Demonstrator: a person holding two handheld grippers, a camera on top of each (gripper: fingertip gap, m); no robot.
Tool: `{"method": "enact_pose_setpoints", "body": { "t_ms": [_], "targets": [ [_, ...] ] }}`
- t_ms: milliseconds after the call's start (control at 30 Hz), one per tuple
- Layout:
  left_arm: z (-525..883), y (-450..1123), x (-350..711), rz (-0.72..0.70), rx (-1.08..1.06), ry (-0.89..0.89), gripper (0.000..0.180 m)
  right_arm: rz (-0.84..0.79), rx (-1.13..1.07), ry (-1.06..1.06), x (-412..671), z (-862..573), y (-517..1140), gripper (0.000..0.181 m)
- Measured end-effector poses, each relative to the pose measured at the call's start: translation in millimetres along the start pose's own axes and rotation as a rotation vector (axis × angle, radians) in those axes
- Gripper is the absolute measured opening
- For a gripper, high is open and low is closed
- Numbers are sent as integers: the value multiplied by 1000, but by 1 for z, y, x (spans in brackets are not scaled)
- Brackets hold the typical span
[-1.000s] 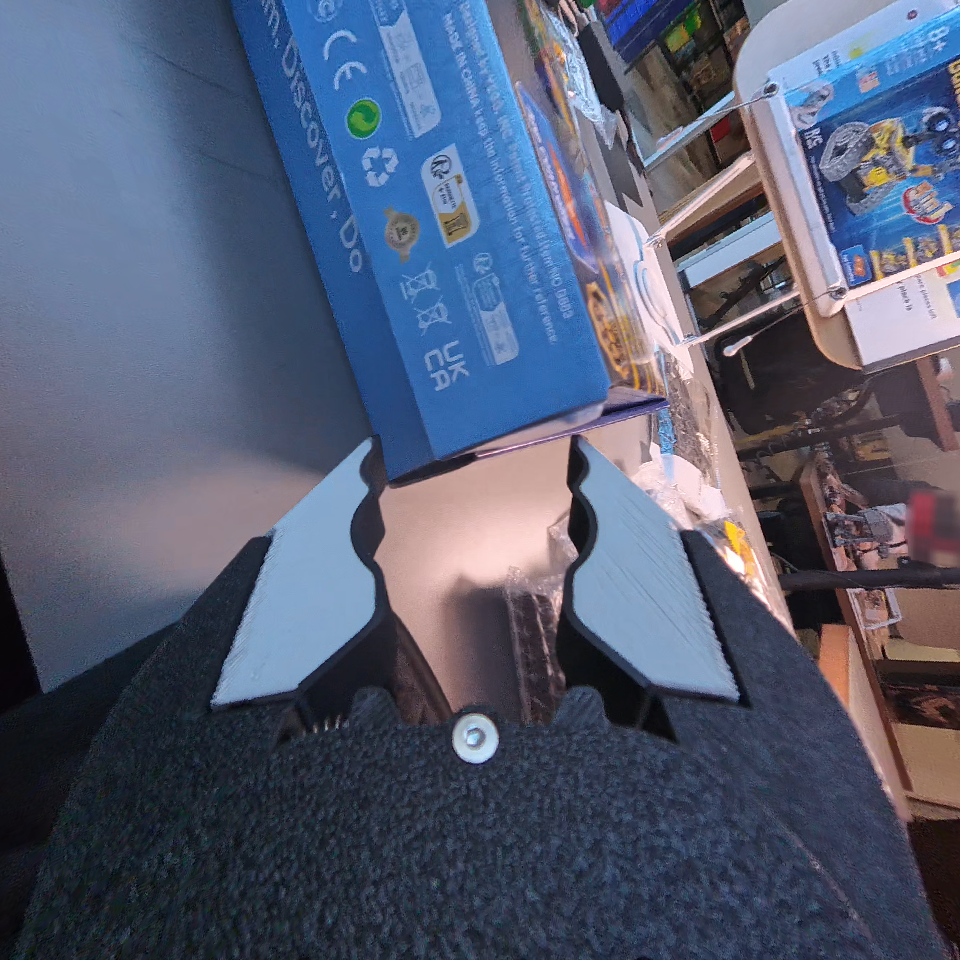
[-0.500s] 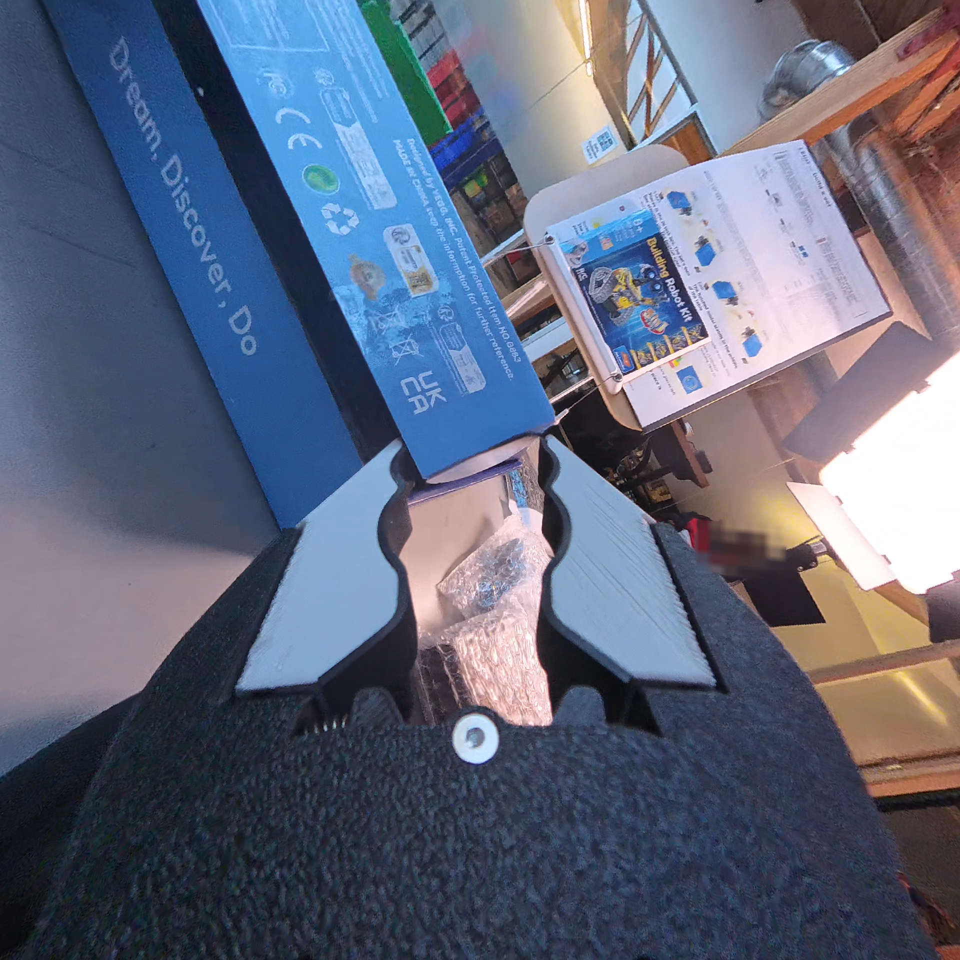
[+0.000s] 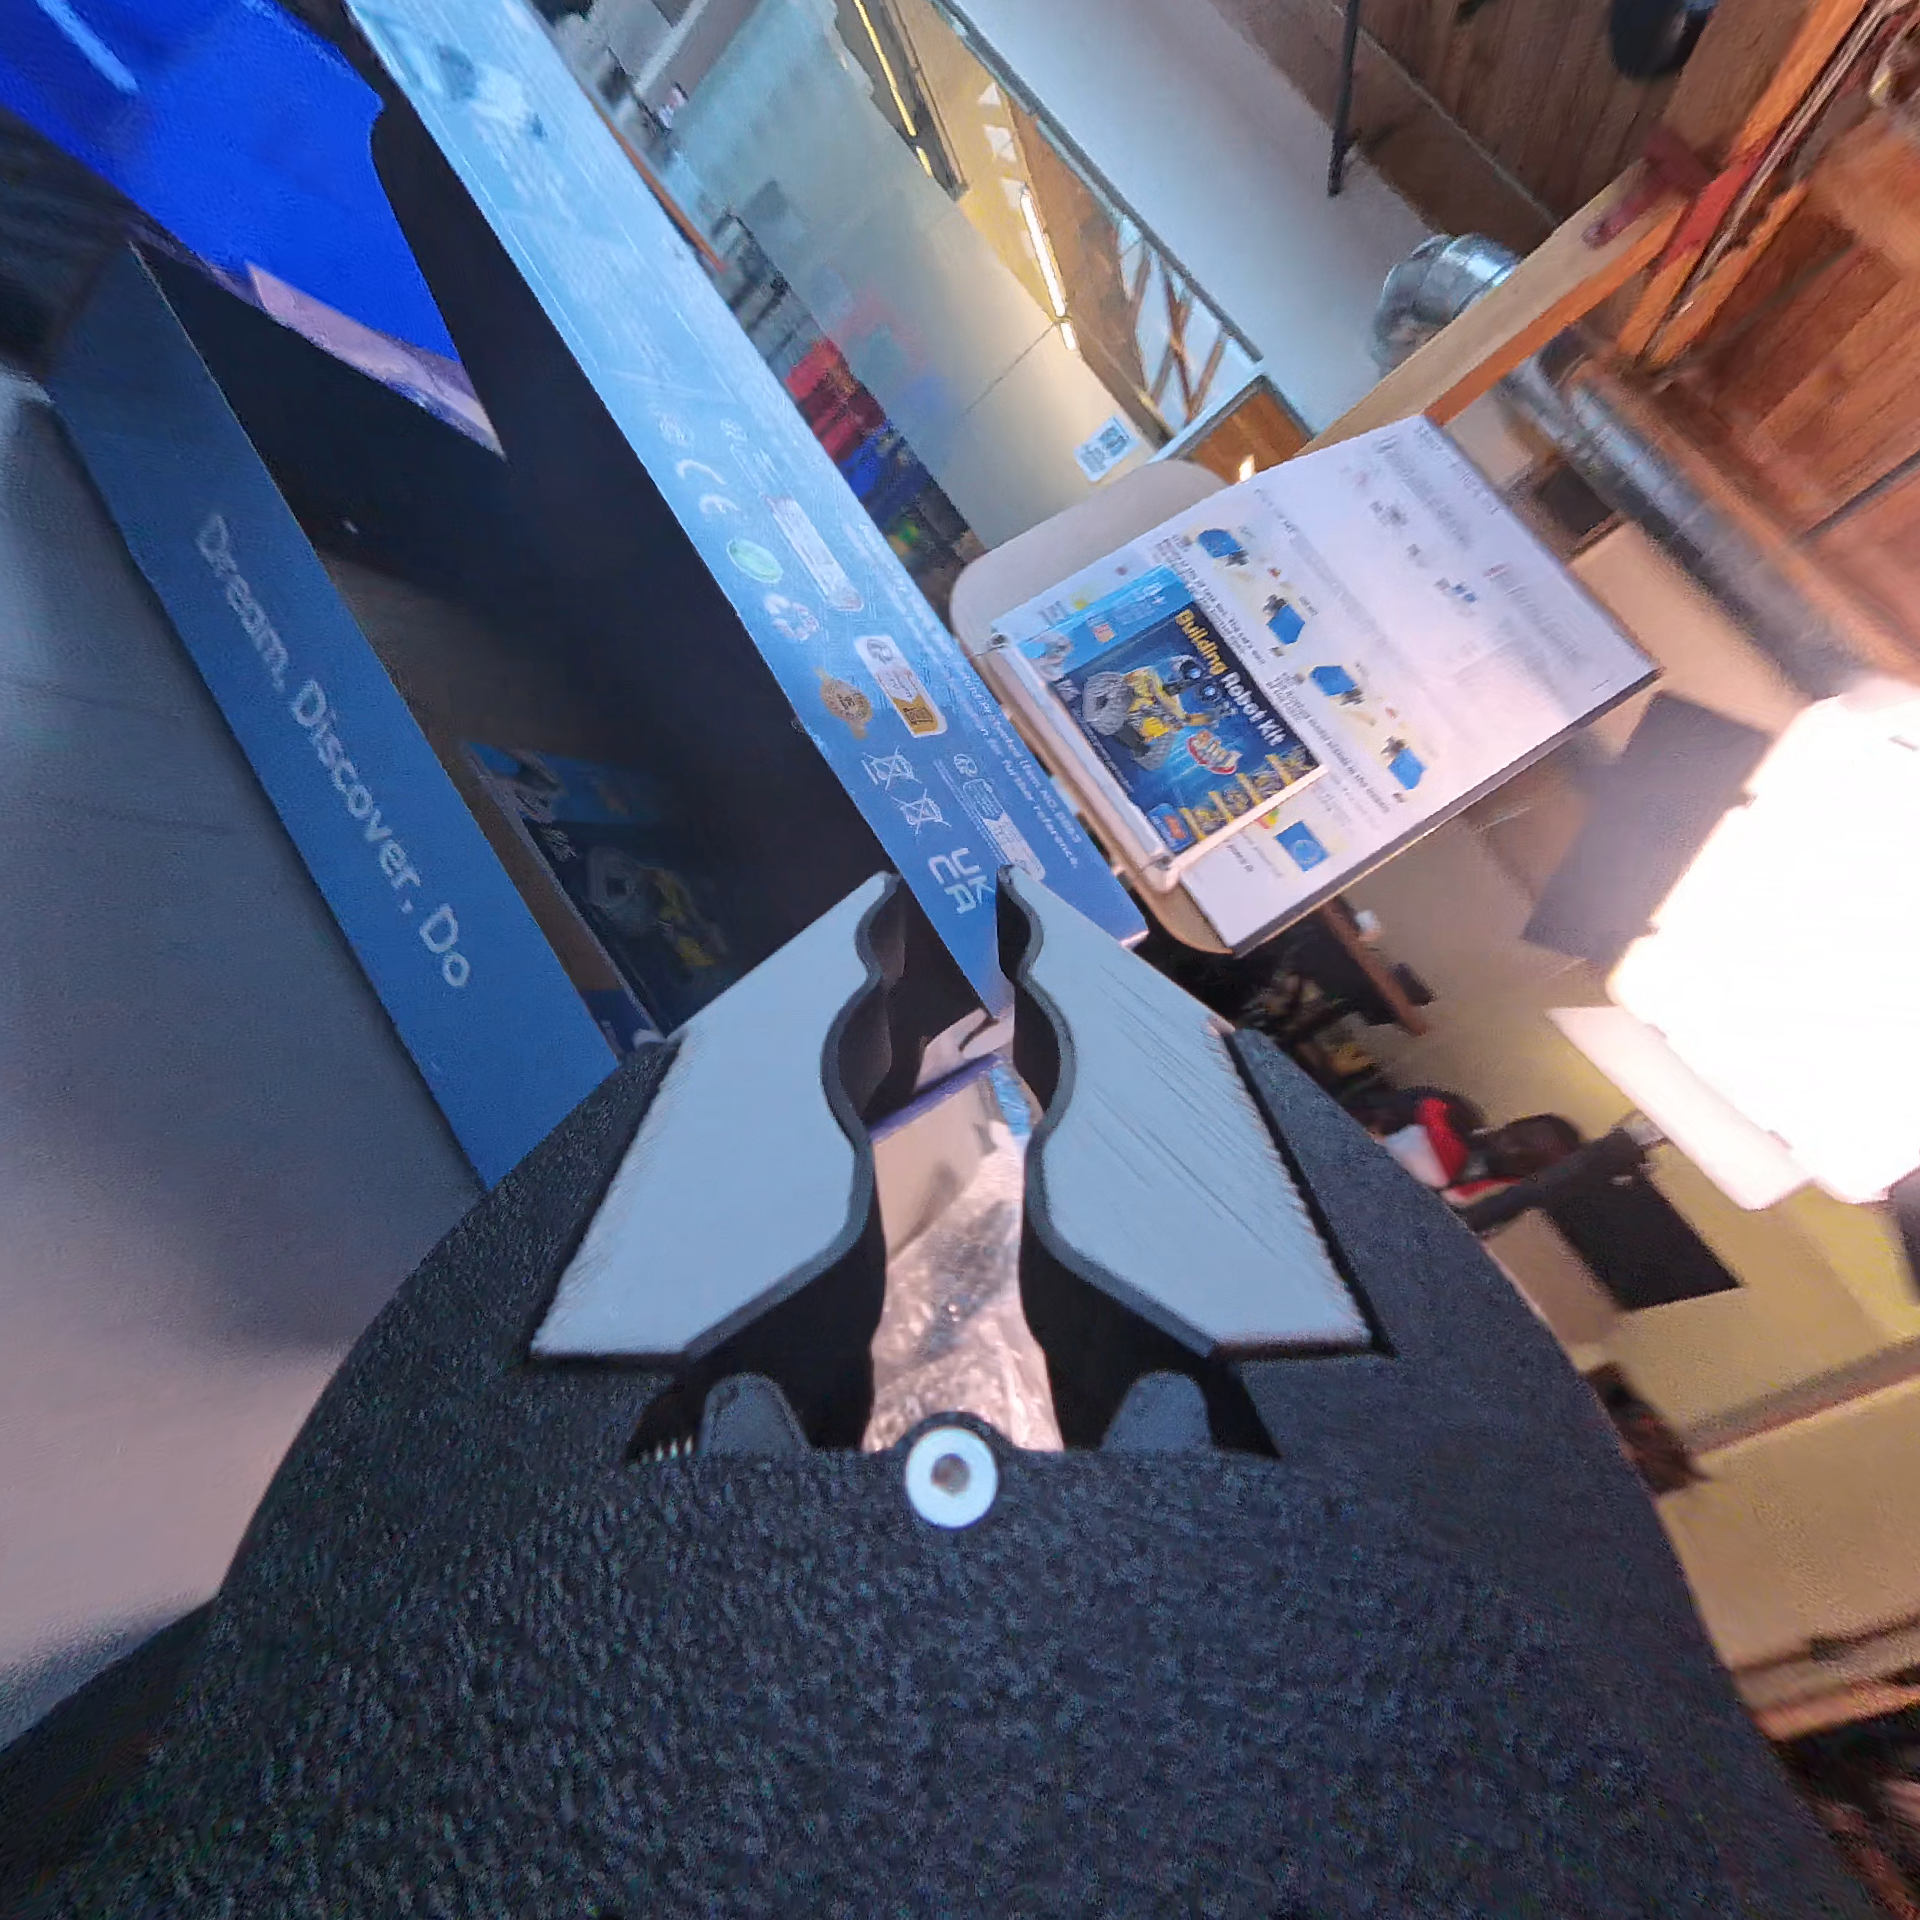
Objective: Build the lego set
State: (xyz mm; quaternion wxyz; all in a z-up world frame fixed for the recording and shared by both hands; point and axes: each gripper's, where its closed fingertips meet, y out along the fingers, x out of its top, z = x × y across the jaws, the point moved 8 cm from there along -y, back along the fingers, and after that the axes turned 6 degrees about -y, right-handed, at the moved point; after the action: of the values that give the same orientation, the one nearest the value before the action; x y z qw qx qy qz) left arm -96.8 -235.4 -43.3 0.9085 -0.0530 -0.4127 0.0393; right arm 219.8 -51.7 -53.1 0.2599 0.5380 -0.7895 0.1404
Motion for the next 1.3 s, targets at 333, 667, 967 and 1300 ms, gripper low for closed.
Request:
{"method": "enact_pose_setpoints", "body": {
  "t_ms": [333,667,967,1300],
  "targets": [
    [-9,-18,4,227,-527,-198,5,250,557,376,-1,-19,-8,16],
    [-38,-29,-14,257,-593,-262,14,309,631,99,-15,13,-12,21],
    [-58,-22,-20,21,-115,101,89,163,195,-349,-34,43,-9,85],
    [-56,3,-12,44,-47,354,22,57,200,-413,-29,32,18,27]
  ]
}}
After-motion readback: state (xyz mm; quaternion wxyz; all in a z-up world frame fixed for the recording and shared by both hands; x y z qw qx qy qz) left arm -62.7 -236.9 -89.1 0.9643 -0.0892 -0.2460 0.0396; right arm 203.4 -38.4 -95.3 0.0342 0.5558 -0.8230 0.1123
